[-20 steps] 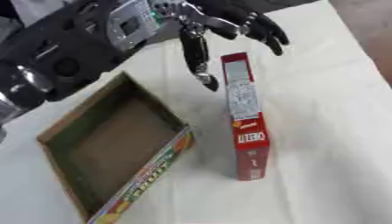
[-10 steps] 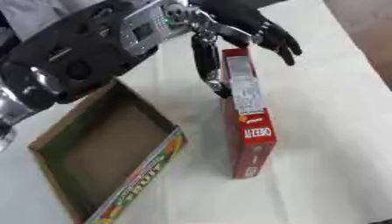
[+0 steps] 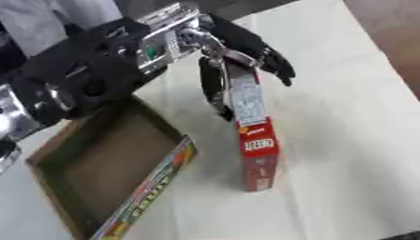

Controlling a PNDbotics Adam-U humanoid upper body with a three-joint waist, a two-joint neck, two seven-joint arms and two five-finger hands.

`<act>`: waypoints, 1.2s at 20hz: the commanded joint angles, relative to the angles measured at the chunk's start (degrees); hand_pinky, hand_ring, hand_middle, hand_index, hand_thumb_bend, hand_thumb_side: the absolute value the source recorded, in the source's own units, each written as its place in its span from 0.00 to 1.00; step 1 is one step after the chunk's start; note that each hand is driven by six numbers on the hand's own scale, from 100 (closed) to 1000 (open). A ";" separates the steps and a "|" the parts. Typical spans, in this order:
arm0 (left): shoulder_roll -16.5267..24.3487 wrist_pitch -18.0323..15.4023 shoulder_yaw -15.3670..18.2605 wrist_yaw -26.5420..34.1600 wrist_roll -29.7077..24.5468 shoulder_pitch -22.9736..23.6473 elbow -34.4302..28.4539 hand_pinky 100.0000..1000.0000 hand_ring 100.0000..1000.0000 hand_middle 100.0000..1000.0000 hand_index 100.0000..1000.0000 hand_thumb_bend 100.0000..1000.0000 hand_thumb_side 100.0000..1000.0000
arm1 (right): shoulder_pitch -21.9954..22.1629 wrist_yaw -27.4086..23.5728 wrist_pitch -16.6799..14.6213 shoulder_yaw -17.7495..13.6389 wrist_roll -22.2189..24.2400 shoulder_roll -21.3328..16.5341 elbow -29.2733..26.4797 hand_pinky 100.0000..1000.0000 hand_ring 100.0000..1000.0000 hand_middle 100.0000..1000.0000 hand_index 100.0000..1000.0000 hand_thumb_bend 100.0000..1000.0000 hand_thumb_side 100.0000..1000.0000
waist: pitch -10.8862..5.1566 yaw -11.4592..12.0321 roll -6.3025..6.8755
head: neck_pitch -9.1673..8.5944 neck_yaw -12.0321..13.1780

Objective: Pick up objects on the table and place them in the box.

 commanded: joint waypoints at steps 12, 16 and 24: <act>-0.98 -20.45 1.38 2.65 -20.42 0.28 -1.68 0.28 0.33 0.35 0.37 0.00 0.12 | -1.21 0.35 0.07 -0.15 -0.35 -1.23 -0.89 0.47 0.71 0.77 0.80 0.00 0.62 | -0.59 0.37 -0.65 | -0.01 -0.03; -0.53 -20.45 4.71 8.55 -20.42 -0.54 -5.71 0.00 0.12 0.14 0.18 0.00 0.12 | -1.10 0.43 0.04 -0.22 -0.34 -1.38 -0.75 0.47 0.72 0.77 0.80 0.00 0.62 | -0.51 0.46 -0.65 | -0.01 -0.04; 1.49 -19.67 9.03 11.61 -20.42 -0.10 -7.92 0.00 0.08 0.11 0.17 0.00 0.07 | -0.89 0.56 -0.04 -0.35 -0.33 -1.68 -0.44 0.47 0.72 0.77 0.80 0.00 0.62 | -0.27 0.93 -0.65 | -0.01 -0.08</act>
